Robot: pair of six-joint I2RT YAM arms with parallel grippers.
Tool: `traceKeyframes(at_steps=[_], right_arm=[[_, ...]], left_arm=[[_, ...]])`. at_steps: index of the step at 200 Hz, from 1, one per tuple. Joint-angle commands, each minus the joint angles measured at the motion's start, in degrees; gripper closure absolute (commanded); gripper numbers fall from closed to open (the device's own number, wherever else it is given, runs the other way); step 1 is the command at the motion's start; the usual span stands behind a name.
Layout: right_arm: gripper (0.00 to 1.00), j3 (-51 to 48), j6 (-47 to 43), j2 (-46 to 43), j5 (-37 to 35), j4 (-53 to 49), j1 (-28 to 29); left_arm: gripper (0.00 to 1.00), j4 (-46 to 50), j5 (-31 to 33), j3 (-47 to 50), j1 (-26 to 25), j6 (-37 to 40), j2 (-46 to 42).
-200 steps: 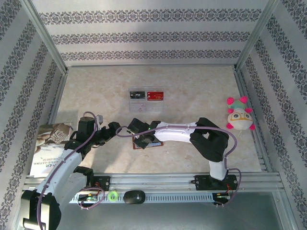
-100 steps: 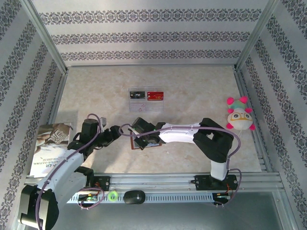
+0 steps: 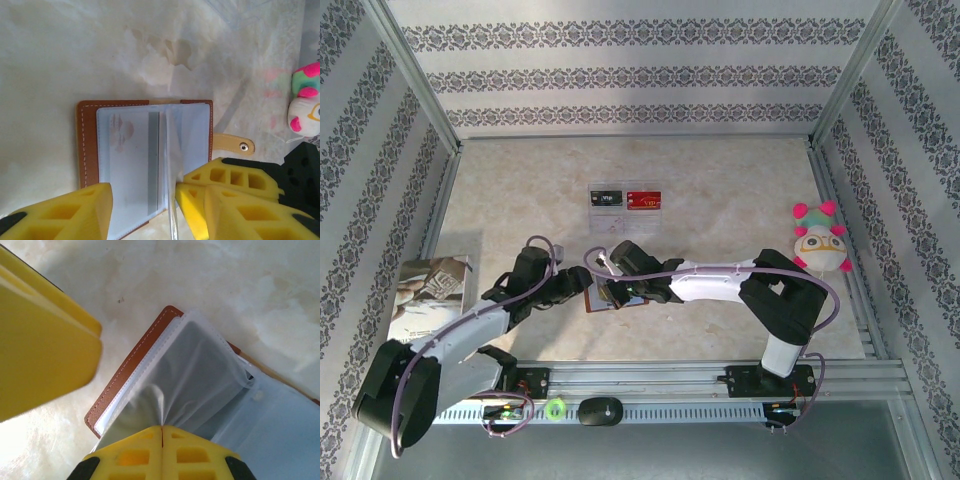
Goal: Take the credit cards out of the card holder
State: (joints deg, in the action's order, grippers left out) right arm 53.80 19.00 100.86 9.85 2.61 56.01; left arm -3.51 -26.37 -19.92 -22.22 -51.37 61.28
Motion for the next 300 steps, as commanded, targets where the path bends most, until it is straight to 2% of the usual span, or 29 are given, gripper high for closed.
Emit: traceKeyframes(at_steps=[1, 70, 95, 127, 149, 164, 184, 208, 230, 255, 281, 300], right_arm=[[1.0, -0.95, 1.45, -1.87, 1.72, 2.3, -0.02], [1.0, -1.76, 2.4, -2.05, 2.11, 3.7, 0.07], [1.0, -1.86, 2.54, -2.34, 1.77, 3.88, 0.07], [1.0, -1.68, 2.87, -2.15, 1.34, 3.52, 0.07], [0.82, -1.95, 3.21, -2.97, -0.02, 2.8, 0.07], [0.75, -2.19, 3.26, -4.17, -0.81, 1.97, -0.02], [0.72, -3.01, 3.54, -6.56, -2.21, 0.49, -0.58], [0.71, -4.17, 4.15, -9.42, -5.31, -2.62, -1.86], [0.72, -3.07, 4.6, -7.98, -7.1, -8.5, -3.41], [0.85, -2.19, 5.28, -5.34, -9.42, -12.96, -4.14], [0.9, -2.56, 6.46, -3.29, -10.95, -14.42, -4.39], [0.92, -2.99, 7.32, -1.5, -8.88, -13.19, -4.59]], left_arm=[[0.53, -5.31, 2.25, -2.68, -1.86, -0.14, 2.82], [0.68, -10.23, 3.76, -4.55, -3.91, -0.04, 10.83], [0.79, -9.5, 4.35, -5.03, -4.48, 0.31, 11.76], [1.0, -9.35, 4.55, -4.6, -4.55, -0.13, 11.52], [1.0, -7.83, 5.08, -4.74, -4.56, 0.12, 10.45], [1.0, -6.62, 5.22, -5.06, -4.52, 0.54, 9.61], [1.0, -4.92, 5.1, -5.61, -4.56, 1.14, 8.65], [1.0, -3.88, 4.62, -6.16, -4.54, 1.36, 8.48], [1.0, -3.87, 4.03, -6.6, -4.57, 1.32, 9.02], [1.0, -4.05, 3.43, -7.05, -4.54, 1.19, 9.52], [1.0, -4.25, 2.7, -7.39, -4.53, 0.93, 10.22], [0.89, -5.51, 1.83, -7.5, -5.24, 0.16, 11.19]])
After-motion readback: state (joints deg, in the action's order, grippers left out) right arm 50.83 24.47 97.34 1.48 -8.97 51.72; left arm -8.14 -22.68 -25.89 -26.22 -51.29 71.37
